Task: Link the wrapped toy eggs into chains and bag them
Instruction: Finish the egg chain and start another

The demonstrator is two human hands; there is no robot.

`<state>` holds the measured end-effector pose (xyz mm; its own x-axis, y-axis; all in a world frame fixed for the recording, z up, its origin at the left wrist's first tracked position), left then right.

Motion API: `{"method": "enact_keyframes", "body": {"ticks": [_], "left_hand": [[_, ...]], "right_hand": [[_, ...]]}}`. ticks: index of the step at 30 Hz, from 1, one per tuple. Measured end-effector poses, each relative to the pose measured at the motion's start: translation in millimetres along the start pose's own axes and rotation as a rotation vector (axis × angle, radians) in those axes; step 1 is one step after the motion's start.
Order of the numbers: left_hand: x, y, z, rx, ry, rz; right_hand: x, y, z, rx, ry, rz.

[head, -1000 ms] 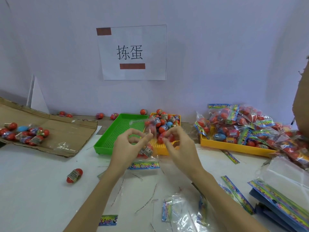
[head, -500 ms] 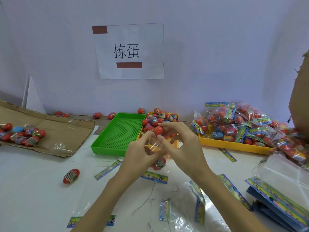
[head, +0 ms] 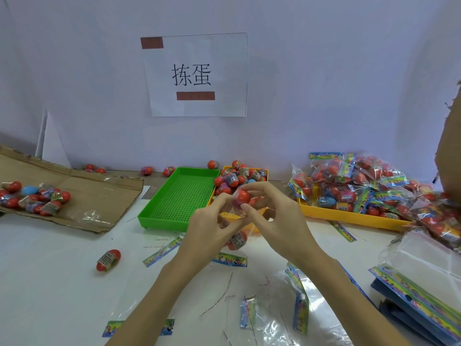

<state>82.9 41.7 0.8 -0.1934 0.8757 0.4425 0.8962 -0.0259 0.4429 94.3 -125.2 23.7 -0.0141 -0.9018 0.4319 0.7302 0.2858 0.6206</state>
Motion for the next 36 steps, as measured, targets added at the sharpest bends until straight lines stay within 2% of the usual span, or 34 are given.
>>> {"method": "enact_keyframes", "body": {"ticks": [7,11,18,25,32,34,36], "left_hand": [[2.0,-1.4,0.1,0.006,0.056,-0.01],[1.7,-1.5,-2.9,-0.032,0.141,0.008],[1.8,-2.3,-2.3,-0.004,-0.018,-0.04],[1.7,-4.4,-7.1,-0.084,0.045,-0.086],[2.6,-1.6,-3.9,-0.079,0.045,-0.039],[6.8,0.7,-2.0,-0.069,0.059,-0.051],[15.6,4.7,0.9,-0.004,0.015,-0.08]], "right_hand": [[-1.3,-1.2,3.4,0.037,-0.054,0.013],[-0.2,-0.7,-1.8,-0.019,0.0,0.004],[7.0,0.5,0.1,-0.038,0.041,0.064],[0.5,-1.3,2.4,-0.039,0.003,0.053],[-11.8,-6.8,4.9,0.039,-0.089,0.199],[-13.5,-6.4,5.8,0.038,-0.053,0.178],[-10.5,-5.2,5.9,0.04,0.017,0.084]]}}
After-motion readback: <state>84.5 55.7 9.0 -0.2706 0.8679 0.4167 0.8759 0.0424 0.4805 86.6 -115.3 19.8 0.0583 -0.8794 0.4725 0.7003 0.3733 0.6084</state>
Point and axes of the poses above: each hand's wrist, its own y-axis towards the middle knuckle, its own x-axis out of the back of the hand, z = x × y, the point moved 3 cm from there along y, towards the middle knuckle, and after that the axes turned 6 degrees about x, right-handed, at the moved point
